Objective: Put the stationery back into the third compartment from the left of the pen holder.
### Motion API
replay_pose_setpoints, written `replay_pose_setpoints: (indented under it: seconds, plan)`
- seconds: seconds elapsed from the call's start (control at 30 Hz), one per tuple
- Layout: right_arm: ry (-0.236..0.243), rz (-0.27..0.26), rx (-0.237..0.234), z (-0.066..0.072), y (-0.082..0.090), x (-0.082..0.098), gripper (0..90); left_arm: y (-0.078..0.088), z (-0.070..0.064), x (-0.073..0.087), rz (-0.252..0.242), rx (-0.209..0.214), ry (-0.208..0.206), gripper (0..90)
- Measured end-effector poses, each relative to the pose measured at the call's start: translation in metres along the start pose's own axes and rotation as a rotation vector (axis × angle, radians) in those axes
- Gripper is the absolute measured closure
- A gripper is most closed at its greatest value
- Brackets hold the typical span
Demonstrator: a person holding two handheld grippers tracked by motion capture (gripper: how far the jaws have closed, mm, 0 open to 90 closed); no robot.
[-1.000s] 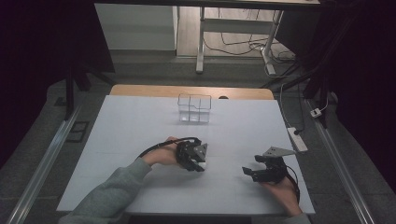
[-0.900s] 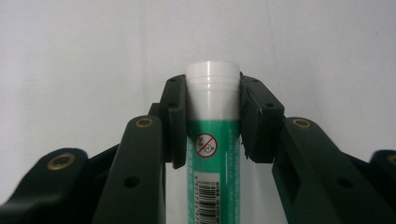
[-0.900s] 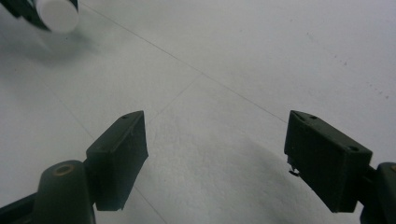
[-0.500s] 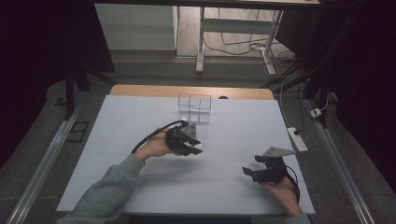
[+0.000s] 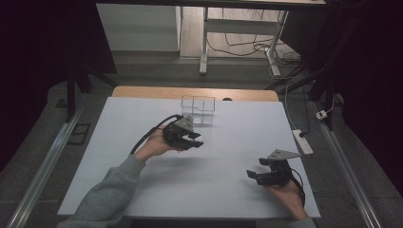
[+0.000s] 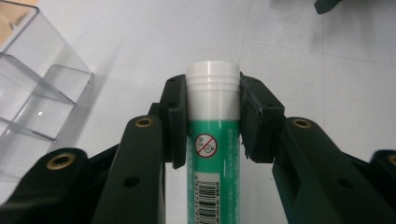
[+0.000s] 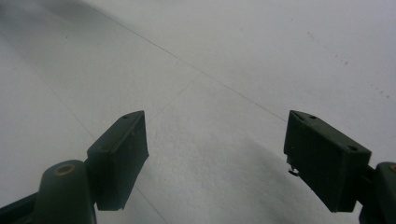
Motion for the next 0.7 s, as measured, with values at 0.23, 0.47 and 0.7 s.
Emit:
replay_pose_setpoints:
  seconds: [0.23,0.47,0.7]
  plan:
    - [0.000,0.001,-0.001,0.000,0.001,0.000,20.8,0.001,0.003,0.002,-0.004,-0.027,0.022,64.2]
    - [0.000,0.001,-0.001,0.000,0.000,0.000,20.9,0.005,0.008,0.005,-0.028,-0.052,0.059,64.2]
    - [0.000,0.005,0.001,0.000,0.000,0.000,20.8,0.008,0.011,0.004,-0.047,-0.075,0.070,64.1]
Point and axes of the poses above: each handheld gripper's, and its own axes: y roughly backward along the jaws, x roughly out of its underside, z roughly to its left, the point moved 3 cm from there along -y, roughly forward along the jaws, and after that the axes turned 13 degrees about -y, right-handed, at the moved point
